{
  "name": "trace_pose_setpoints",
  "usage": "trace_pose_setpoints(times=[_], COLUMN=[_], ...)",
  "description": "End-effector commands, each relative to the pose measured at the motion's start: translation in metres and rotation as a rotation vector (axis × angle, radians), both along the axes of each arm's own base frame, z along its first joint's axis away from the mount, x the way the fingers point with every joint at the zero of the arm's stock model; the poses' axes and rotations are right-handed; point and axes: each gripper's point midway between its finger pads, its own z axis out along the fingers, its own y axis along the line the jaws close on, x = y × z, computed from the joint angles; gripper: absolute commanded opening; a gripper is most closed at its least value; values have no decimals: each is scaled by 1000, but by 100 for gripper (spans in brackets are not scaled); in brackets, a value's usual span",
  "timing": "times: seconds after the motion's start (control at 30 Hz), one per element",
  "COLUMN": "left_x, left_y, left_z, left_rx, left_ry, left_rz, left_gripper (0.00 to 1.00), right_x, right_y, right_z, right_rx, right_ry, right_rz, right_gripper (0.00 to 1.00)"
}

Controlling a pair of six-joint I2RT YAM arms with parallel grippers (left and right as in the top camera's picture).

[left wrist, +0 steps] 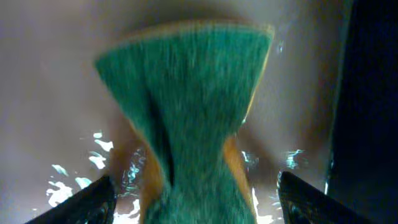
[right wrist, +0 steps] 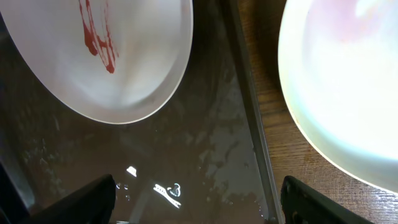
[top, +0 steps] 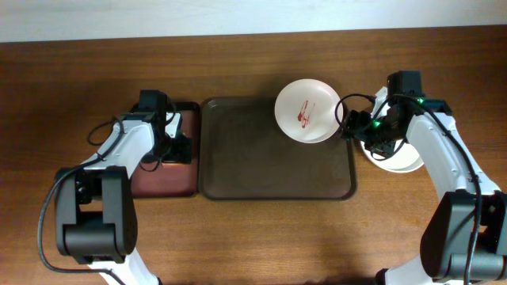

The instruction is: Clean dirty plates on tray and stack at the side

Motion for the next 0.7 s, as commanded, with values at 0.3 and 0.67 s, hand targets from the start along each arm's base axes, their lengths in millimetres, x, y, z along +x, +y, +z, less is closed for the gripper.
trace_pose_setpoints(times=[0.3,0.67], left_x=[-6,-8], left_y=[-7,-7], left_z=[8,8], left_rx=[-41,-41], left_ry=[17,25], left_rz=[-4,-4], left_gripper=[16,72], right_x=[-1,54], right_y=[3,17], right_z=[-2,-28], right_rx=[-5,-185], right_ry=[3,-148], right_rz=[20,31], right_gripper=[85,76])
